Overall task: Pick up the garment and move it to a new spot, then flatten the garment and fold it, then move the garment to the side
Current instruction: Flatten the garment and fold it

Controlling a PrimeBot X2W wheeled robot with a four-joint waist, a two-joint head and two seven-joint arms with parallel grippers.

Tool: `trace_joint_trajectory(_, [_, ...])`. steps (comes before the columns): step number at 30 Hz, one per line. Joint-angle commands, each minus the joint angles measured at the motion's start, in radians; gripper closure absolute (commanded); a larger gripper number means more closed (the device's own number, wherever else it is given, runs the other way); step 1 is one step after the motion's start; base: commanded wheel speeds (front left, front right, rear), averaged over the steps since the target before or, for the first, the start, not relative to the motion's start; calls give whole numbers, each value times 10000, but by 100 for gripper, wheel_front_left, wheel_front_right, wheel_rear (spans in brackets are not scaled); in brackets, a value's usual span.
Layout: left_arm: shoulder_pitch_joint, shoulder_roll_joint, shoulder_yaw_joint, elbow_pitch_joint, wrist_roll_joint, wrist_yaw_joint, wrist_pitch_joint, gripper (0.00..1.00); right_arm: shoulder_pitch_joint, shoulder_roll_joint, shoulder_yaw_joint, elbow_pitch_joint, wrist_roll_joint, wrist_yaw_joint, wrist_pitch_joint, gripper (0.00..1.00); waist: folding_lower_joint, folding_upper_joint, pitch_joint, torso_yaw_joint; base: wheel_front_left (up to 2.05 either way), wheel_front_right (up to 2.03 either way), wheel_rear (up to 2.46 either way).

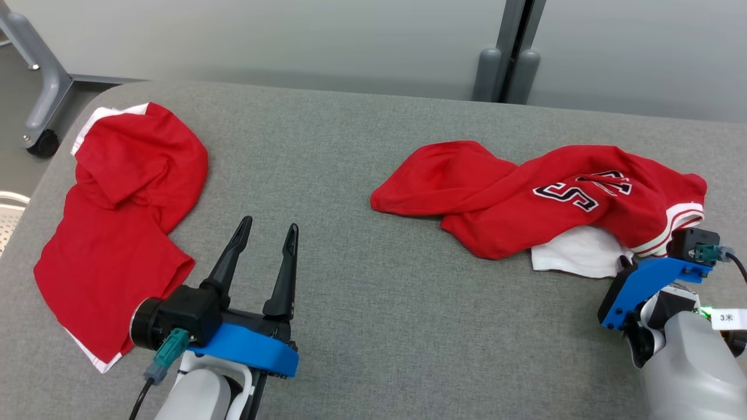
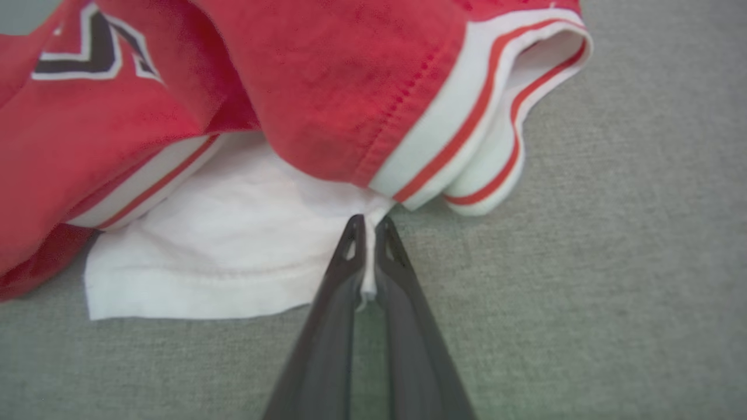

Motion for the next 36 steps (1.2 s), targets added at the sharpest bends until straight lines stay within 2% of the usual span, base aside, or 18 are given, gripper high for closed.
trace_joint_trajectory(1, [154,72,54,52,-42,65,-42,0,169,22,163,-9,381,5,-350,100,-1,-1,-221,-187,0,0,0])
trace_joint_trajectory(5, [408,236,218,68,-136,191,-37,0,622,3,690,-620,1175,3,-937,100,-1,-1,-558,-592,0,0,0])
trace_joint_trajectory(8, [658,346,302,41,-212,269,-8,0,1295,5,1038,-1744,1778,5,-839,100,-1,-1,-765,-913,0,0,0])
trace_joint_trajectory(12, [939,476,403,-86,-300,391,37,0,2761,11,1412,-3965,2548,5,-49,100,-1,-1,-984,-1318,0,0,0])
trace_joint_trajectory(15, [1025,494,406,-194,-338,434,94,0,3961,10,1285,-5761,2999,3,723,100,-1,-1,-1045,-1490,0,0,0])
trace_joint_trajectory(18, [1095,515,377,-223,-368,456,118,0,5043,17,1028,-6970,3411,5,1322,100,-1,-1,-1112,-1540,0,0,0])
trace_joint_trajectory(20, [1089,517,363,-238,-368,466,134,0,5322,14,1008,-7262,3492,5,1438,100,-1,-1,-1115,-1548,0,0,0])
trace_joint_trajectory(21, [1090,517,354,-250,-376,473,144,0,5578,18,1056,-7445,3600,5,1572,0,-1,-1,-1118,-1554,0,0,0])
trace_joint_trajectory(26, [1113,549,281,-239,-409,454,186,0,6122,4,1348,-7901,3859,5,1260,0,-1,-1,-1177,-1509,0,0,0])
trace_joint_trajectory(36, [1354,550,267,-44,-542,534,137,0,6495,15,3283,-8754,3665,5,-1713,0,-1,-1,-1536,-1395,0,0,0])
